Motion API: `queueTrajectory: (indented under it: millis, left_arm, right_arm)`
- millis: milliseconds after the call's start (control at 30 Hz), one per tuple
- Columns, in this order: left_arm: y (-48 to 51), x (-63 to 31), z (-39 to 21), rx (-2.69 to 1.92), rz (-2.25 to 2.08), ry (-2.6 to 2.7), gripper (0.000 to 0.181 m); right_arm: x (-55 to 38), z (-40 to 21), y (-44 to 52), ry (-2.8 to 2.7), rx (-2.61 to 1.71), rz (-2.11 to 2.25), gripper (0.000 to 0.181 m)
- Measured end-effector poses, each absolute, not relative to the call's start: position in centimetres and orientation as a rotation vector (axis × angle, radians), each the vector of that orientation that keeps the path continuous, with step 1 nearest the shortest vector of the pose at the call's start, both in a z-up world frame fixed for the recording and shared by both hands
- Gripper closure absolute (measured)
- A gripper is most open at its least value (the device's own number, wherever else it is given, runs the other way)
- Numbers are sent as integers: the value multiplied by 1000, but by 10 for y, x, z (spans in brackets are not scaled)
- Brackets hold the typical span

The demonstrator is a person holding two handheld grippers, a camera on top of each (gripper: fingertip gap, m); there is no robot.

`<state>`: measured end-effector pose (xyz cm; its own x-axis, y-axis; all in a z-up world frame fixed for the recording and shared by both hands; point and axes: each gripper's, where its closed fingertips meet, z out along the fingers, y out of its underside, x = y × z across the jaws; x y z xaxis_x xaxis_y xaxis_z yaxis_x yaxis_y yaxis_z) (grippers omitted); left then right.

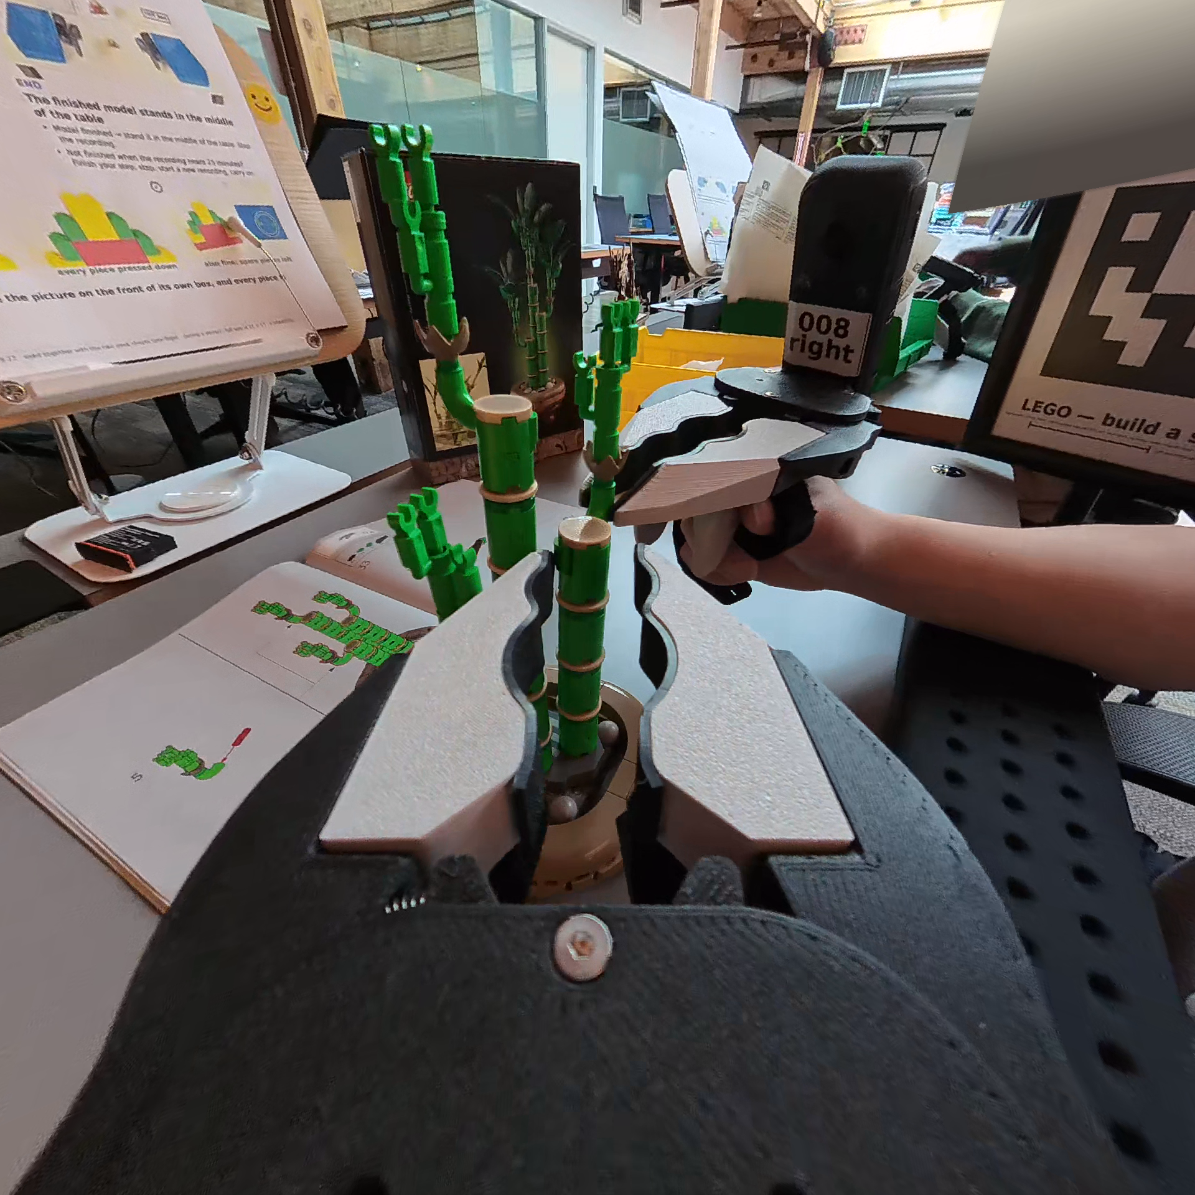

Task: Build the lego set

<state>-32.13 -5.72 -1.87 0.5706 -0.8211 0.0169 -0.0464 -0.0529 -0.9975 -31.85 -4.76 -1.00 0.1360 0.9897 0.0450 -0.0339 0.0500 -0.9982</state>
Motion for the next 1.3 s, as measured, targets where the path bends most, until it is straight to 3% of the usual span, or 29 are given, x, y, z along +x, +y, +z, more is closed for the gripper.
queueTrajectory:
  millis: [467, 733, 1000, 1200, 1300]
  left_arm:
    - [-48, -316, -22, -1532, -625, 787, 165]
    - [-51, -315, -22, -1532, -638, 788, 159]
    - [-62, -339, 28, -1390, -714, 616, 146]
    - [-47, -354, 44, -1419, -594, 708, 145]
    - [-40, -346, 32, -1476, -609, 886, 136]
  right_arm:
    - [-322, -13, -48, -1095, -1233, 1151, 173]
    - [-325, -14, -49, -1091, -1252, 1186, 173]
    - [-301, 19, -37, -945, -1144, 1273, 117]
    - [-303, 27, -26, -1044, -1149, 1478, 121]
    - [-305, 35, -20, -1055, -1131, 1590, 121]
